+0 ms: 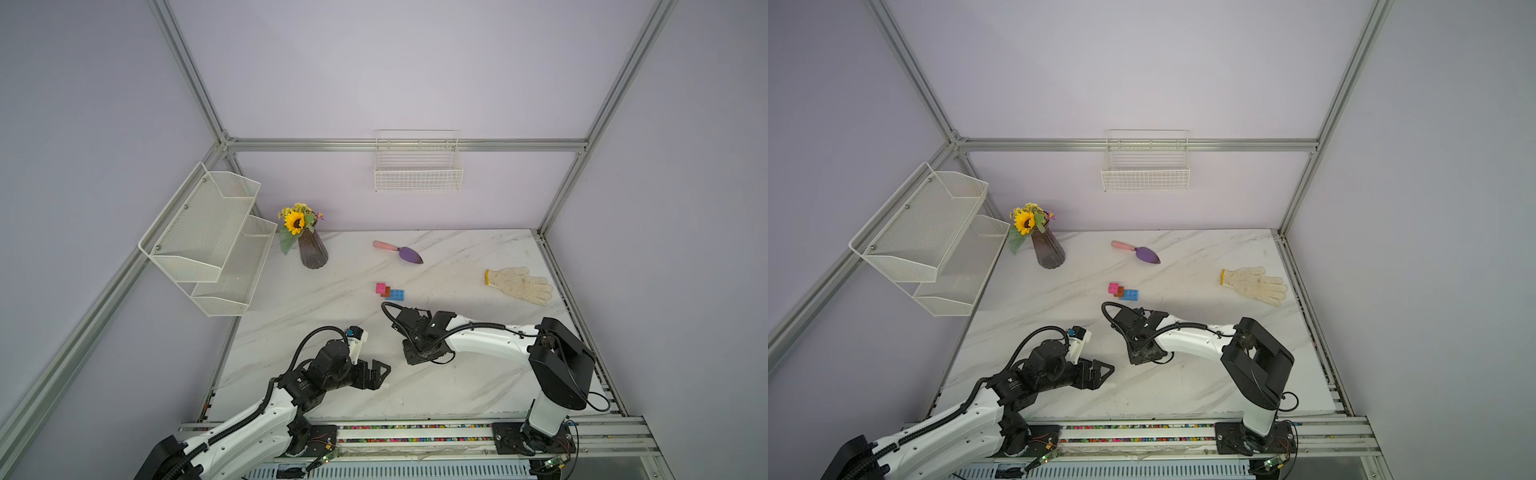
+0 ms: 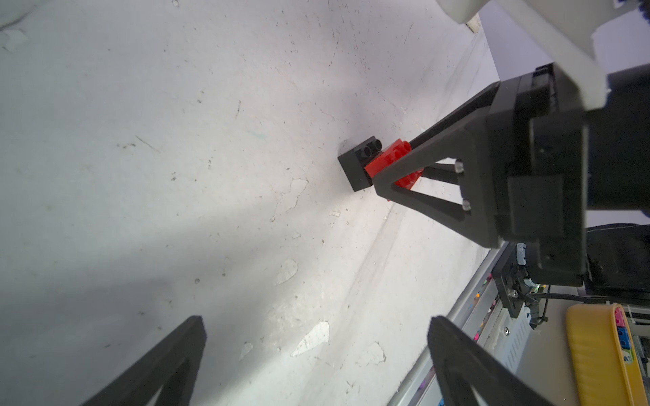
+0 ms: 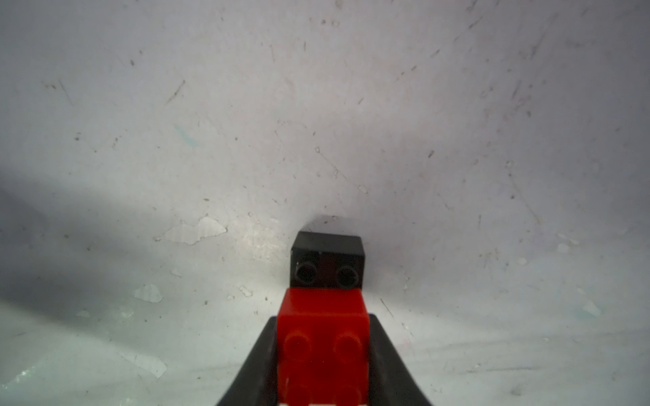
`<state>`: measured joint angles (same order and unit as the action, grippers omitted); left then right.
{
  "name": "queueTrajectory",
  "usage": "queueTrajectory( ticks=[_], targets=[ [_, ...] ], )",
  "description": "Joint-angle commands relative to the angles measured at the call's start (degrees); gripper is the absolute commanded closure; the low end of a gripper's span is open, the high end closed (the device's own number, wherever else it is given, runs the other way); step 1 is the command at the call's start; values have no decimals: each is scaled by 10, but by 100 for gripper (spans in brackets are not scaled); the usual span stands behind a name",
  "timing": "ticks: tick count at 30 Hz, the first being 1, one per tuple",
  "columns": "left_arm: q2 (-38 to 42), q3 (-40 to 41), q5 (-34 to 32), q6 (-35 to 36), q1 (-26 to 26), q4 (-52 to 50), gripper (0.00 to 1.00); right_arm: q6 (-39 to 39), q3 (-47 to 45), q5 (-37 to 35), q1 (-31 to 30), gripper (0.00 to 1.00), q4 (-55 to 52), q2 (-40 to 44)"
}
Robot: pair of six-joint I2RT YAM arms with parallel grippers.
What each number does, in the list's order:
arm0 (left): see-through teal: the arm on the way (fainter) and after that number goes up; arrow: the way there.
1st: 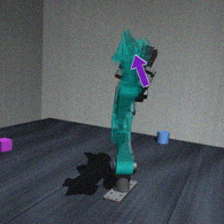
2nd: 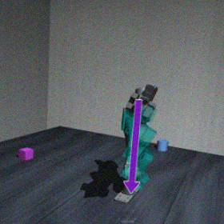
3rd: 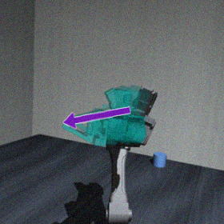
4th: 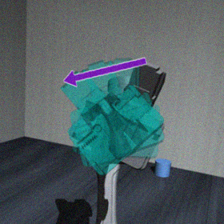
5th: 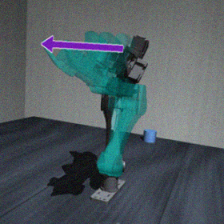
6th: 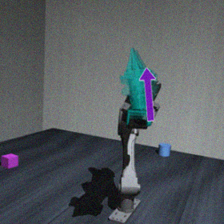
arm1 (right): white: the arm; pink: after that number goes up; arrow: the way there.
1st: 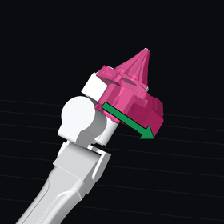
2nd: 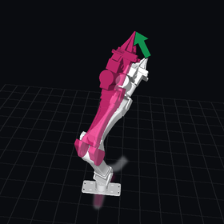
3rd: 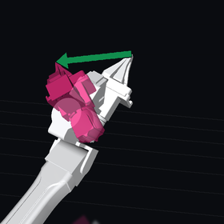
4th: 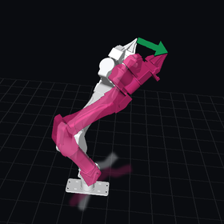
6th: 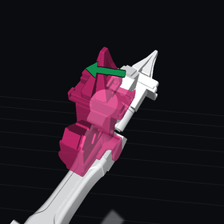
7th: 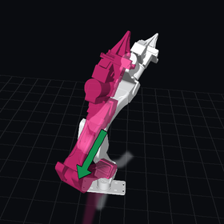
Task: Assemble the letter v with lego
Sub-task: Assemble the lego brick with the lego brick.
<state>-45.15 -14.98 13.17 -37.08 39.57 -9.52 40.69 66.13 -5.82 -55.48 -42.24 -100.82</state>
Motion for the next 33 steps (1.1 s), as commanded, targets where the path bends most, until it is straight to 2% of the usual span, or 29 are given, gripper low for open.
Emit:
queueTrajectory(
  ticks=[1,8,21,25,33],
  targets=[
    [11,-25,-13,-10,2,1,0,49,-21,0,2,68,-53,-33],
    [-15,-59,-47,14,3,-52,0,104,-15,-23,-4,68,-65,-30],
    [-67,-78,-24,35,2,-25,0,128,28,-34,-17,67,-125,-69],
    [-64,-79,-25,40,2,-29,0,113,26,-29,-17,68,-125,-72],
    [-60,-80,-30,37,3,-36,0,26,33,-14,-11,68,-103,-87]
  ],
)
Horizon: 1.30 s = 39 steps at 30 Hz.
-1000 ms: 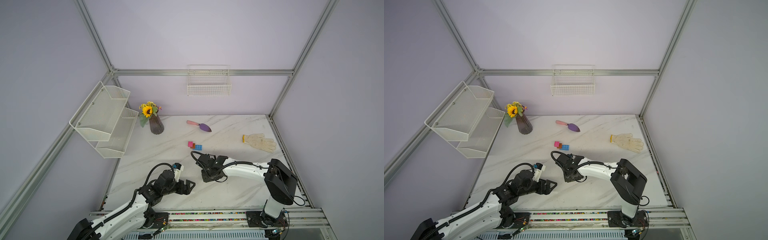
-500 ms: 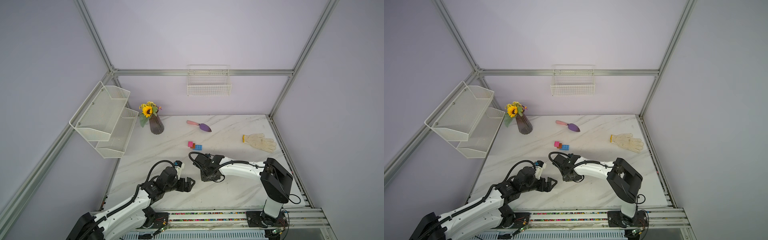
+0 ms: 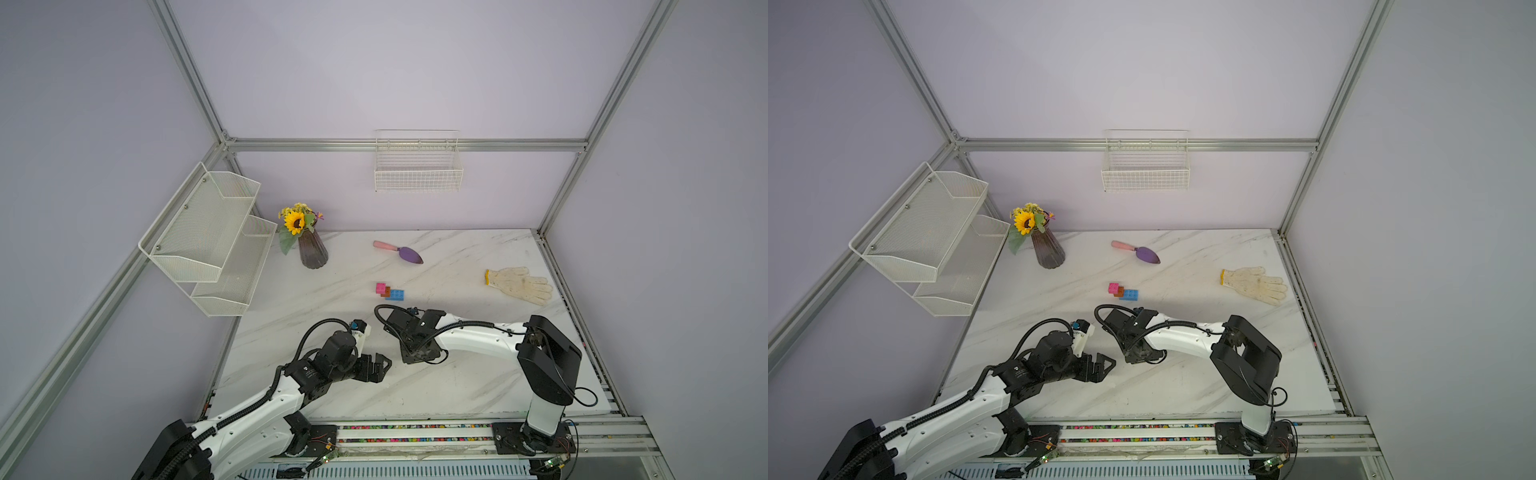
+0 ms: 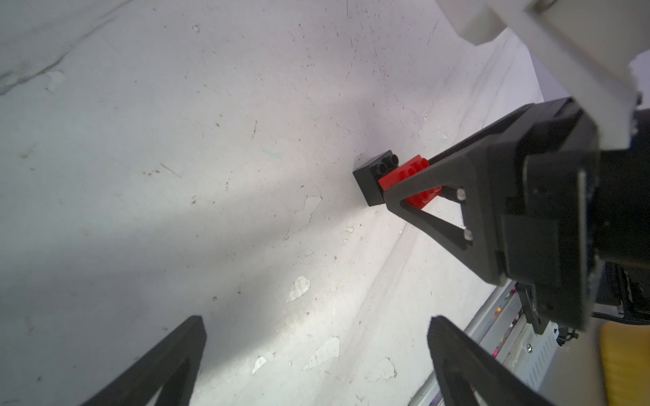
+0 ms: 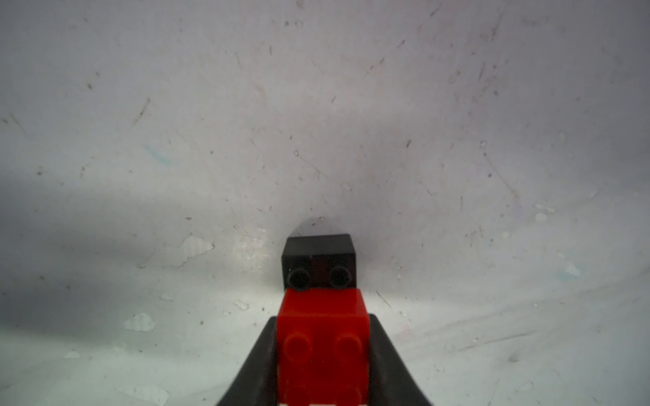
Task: Assemble the letter v with lego
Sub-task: Assemble the lego brick with the lego brick.
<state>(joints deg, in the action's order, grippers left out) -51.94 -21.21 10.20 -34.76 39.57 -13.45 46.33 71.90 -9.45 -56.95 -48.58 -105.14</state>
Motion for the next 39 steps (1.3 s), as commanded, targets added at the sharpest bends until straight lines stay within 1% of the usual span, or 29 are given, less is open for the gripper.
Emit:
queueTrajectory(
  ticks=[1,4,9,11,14,17,19,22,25,28,32,37,39],
  targets=[
    [10,-17,0,13,2,2,0,-38,-29,25,6,68,-32,-42],
    [19,-18,-3,11,3,-5,0,-44,-43,47,13,68,-14,-33],
    [28,-17,-8,8,2,-7,0,-28,-65,60,15,68,-1,-19],
    [28,-19,-9,7,2,-9,0,-35,-76,72,16,68,15,-16],
    [26,-21,-9,7,2,-6,0,-67,-81,77,29,68,19,-23],
    [22,-23,-10,8,3,-2,0,-114,-73,97,49,68,42,-27],
    [20,-24,-11,7,2,-1,0,-141,-49,103,61,68,38,-37],
    [21,-24,-11,4,3,3,0,-186,-22,141,89,68,35,-62],
    [24,-24,-18,0,3,5,0,-235,7,149,94,68,27,-94],
    [29,-22,-29,-5,2,4,0,-281,40,148,95,68,16,-128],
    [36,-23,-38,-9,3,3,0,-326,81,124,95,68,-3,-158],
    [49,-24,-62,-12,3,-10,0,-392,104,95,97,68,-4,-160],
    [56,-22,-72,-14,2,-11,0,-396,109,86,102,68,-8,-160]
  ],
)
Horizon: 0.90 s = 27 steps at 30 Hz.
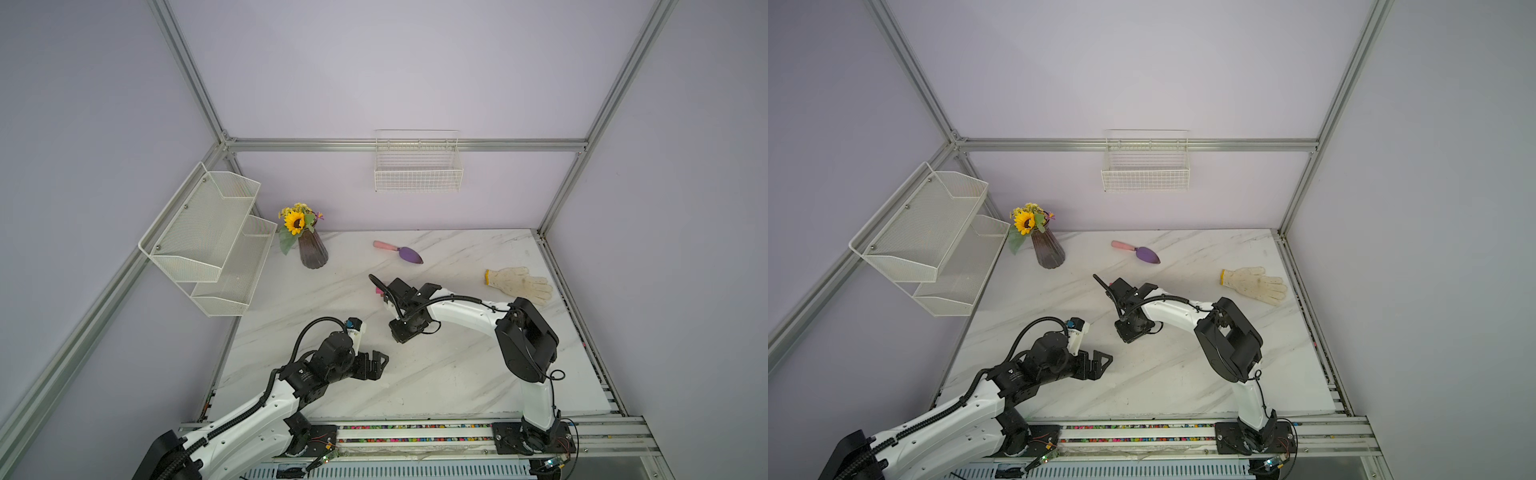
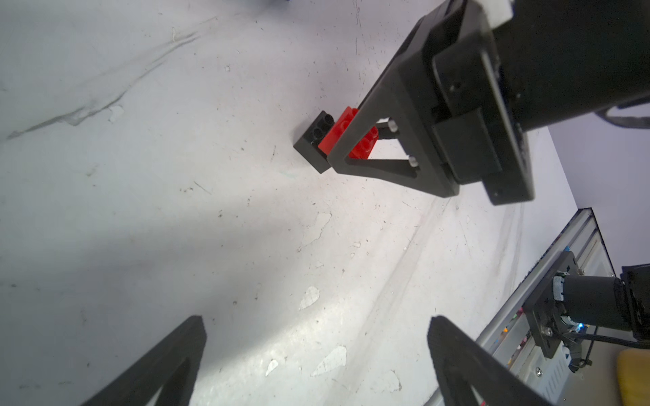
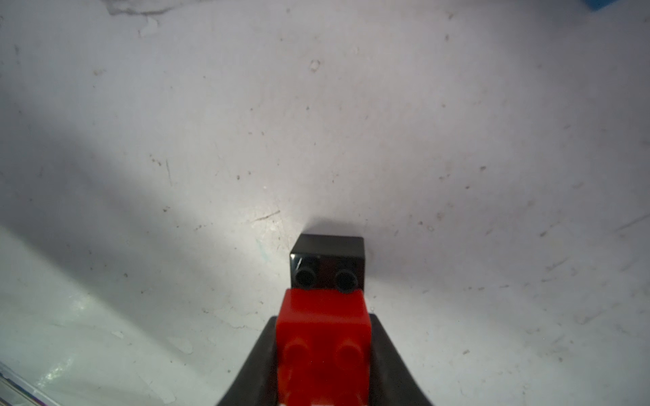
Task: Assemble the letter v with lego
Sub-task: Assemble the lego brick with the lego brick.
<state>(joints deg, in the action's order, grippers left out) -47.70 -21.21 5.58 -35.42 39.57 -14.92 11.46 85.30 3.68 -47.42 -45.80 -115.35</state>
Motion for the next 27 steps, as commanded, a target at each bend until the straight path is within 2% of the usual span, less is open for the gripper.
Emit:
queueTrajectory(
  ticks=[1,10,20,27],
  targets=[
    [15,-21,-29,-8,3,1,0,-47,-23,-50,7,68,-41,-57],
    [27,-22,-58,-14,3,-4,0,18,-44,-47,3,68,-48,-16],
    [3,-31,-65,-6,2,1,0,83,-45,-57,-26,68,-47,-33],
    [-14,-33,-79,-13,1,11,0,107,-48,-99,-31,68,-54,4]
  ],
)
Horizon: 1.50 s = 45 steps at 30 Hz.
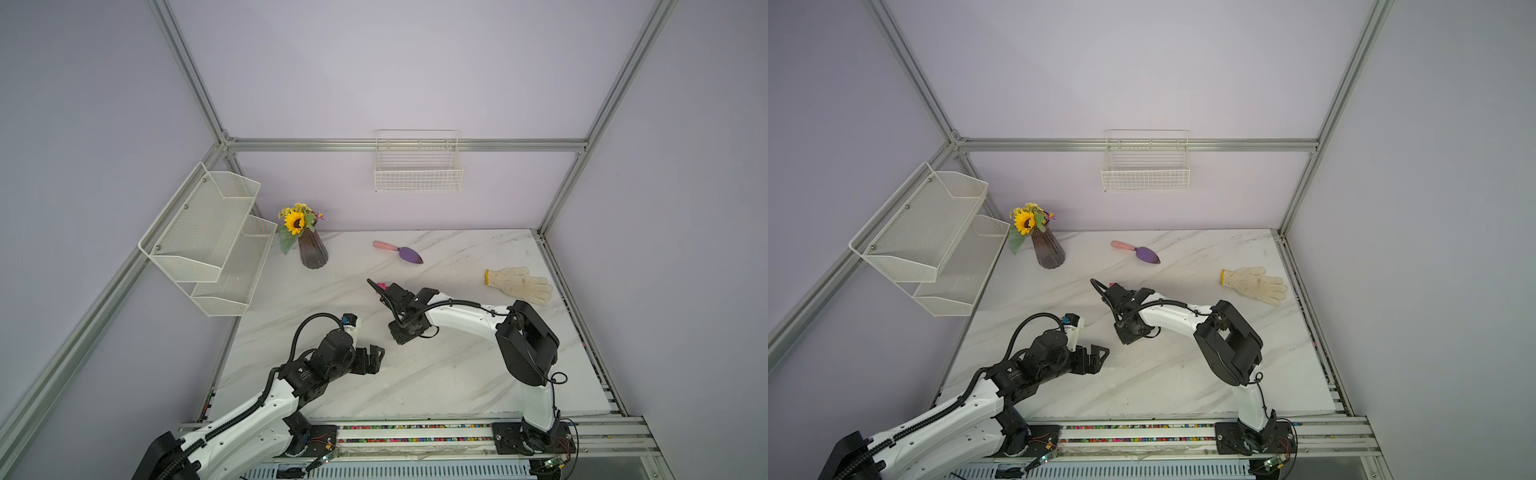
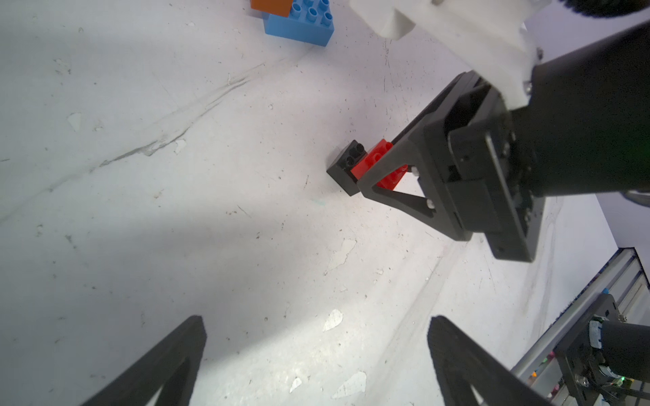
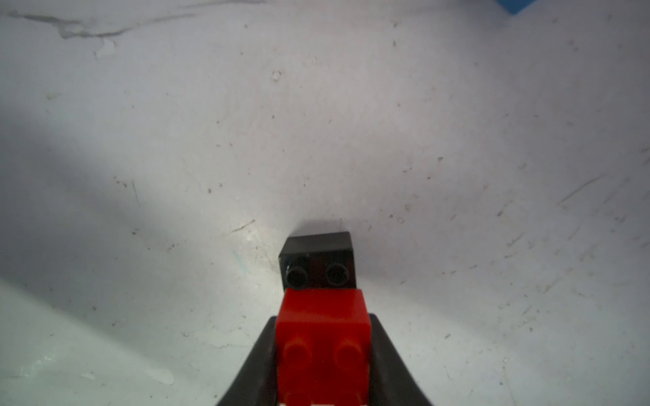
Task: Assemble the letter v with lego
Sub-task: Assemble the lego brick with the lego brick.
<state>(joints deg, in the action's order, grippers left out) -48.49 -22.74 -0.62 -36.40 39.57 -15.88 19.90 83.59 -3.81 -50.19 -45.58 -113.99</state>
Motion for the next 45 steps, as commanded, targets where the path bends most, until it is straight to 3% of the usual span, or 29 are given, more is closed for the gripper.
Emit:
queueTrajectory(
  ticks=[1,18,28,45],
  targets=[
    [-10,-19,-19,-3,1,23,0,24,-35,-24,-4,68,-57,-5],
    [-82,-38,-33,-5,-4,46,0,-18,-67,10,-5,68,-62,7],
    [-111,-51,-29,-4,-5,51,0,-108,-94,73,-7,68,-51,7],
    [-101,-44,-45,-8,-5,39,0,-153,-69,53,-3,69,-135,-10]
  ],
)
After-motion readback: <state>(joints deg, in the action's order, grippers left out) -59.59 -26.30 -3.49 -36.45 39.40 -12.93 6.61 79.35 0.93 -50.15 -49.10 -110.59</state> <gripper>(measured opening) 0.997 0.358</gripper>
